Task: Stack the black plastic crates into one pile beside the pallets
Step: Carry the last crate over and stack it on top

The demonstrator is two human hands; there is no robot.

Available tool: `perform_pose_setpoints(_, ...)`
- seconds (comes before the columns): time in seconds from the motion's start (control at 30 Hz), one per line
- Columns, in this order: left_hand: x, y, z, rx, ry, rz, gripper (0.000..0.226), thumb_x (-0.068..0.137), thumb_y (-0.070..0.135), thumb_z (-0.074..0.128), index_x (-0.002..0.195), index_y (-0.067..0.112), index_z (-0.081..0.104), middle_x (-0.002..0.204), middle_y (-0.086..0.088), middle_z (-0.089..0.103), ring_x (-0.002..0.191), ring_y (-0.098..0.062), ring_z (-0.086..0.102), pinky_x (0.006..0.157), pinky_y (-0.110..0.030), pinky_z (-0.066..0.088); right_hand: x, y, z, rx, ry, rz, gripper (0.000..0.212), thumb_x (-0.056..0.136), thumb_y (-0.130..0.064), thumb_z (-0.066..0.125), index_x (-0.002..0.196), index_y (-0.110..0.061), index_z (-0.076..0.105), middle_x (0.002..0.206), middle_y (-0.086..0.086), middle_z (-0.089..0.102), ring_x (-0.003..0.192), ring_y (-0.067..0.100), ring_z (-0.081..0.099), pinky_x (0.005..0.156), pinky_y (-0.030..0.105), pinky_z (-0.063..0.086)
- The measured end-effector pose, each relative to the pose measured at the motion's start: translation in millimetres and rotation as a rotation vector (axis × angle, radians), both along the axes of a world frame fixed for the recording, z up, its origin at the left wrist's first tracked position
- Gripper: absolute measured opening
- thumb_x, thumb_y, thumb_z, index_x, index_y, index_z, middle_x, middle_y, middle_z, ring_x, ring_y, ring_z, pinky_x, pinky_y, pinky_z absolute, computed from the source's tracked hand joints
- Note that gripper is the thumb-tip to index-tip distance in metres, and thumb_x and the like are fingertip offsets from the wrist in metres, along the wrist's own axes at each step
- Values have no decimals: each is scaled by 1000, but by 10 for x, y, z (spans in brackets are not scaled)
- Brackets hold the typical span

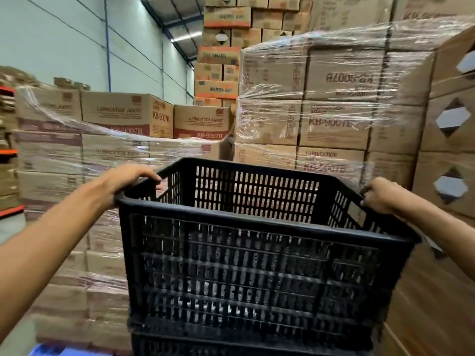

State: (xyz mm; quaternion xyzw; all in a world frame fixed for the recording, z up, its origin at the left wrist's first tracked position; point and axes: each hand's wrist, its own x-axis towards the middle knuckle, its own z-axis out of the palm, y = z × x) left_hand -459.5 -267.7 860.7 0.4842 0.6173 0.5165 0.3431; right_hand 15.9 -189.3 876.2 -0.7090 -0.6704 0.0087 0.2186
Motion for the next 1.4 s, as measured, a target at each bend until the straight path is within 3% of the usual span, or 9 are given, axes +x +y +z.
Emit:
perform_pose_setpoints(0.07,-191,23,-43,17,-16,19,73,40,28,80,109,6,67,121,-18,65,96,-30,69,78,-41,57,-32,98,92,49,77,45,22,81,-8,63,99,3,71,102,17,69,98,34,63,80,30,47)
perform_pose_setpoints(0.17,-8,-185,3,81,-137,27,50,49,4,58,98,12,66,107,-14,65,64,-16,70,49,-22,55,-146,160,250,37,58,74,24,84,-7,60,103,8,66,105,16,66,91,30,59,75,27,44)
perform_pose_setpoints(0.23,97,-208,39,75,-203,30,65,48,-9,40,104,16,62,92,-12,61,65,-22,63,40,-16,50,-204,171,296,50,44,99,26,88,-7,55,106,8,65,109,19,66,97,33,60,76,27,41)
perform_pose_setpoints(0.37,143,-136,104,84,-163,94,83,43,-12,31,115,20,59,83,-12,54,66,-23,50,37,-17,49,-189,194,286,56,13,109,30,90,-10,54,115,4,63,122,21,62,113,35,56,81,25,38)
perform_pose_setpoints(0.57,331,-201,162,51,-47,100,68,53,-19,28,99,16,65,59,-6,47,44,-13,46,32,-10,39,-2,240,384,19,-99,74,26,84,-11,60,106,0,69,114,20,66,97,33,59,91,35,44)
perform_pose_setpoints(0.67,385,-247,116,83,-38,110,72,51,-20,28,105,13,63,71,-8,50,43,-15,49,30,-11,36,12,159,342,40,-103,74,27,85,-12,60,108,0,68,115,21,66,97,34,58,92,36,44)
perform_pose_setpoints(0.9,296,-200,28,138,-119,242,52,67,-20,39,97,13,67,79,-12,59,64,-19,53,42,-17,51,113,-5,240,19,-157,93,8,78,-13,67,80,-6,71,107,19,68,88,29,57,73,27,39)
perform_pose_setpoints(1.07,440,-287,-98,249,-194,312,24,63,-8,48,60,16,54,66,-3,49,57,-16,45,44,-19,42,134,-198,221,1,-84,83,30,82,-16,63,108,-2,69,118,19,64,104,32,58,90,35,44)
perform_pose_setpoints(1.4,456,-306,-187,352,-274,468,40,66,-10,35,75,22,58,75,-2,51,72,-16,48,56,-26,42,40,-352,148,91,104,22,33,85,1,43,106,7,68,112,24,67,97,36,62,90,36,47)
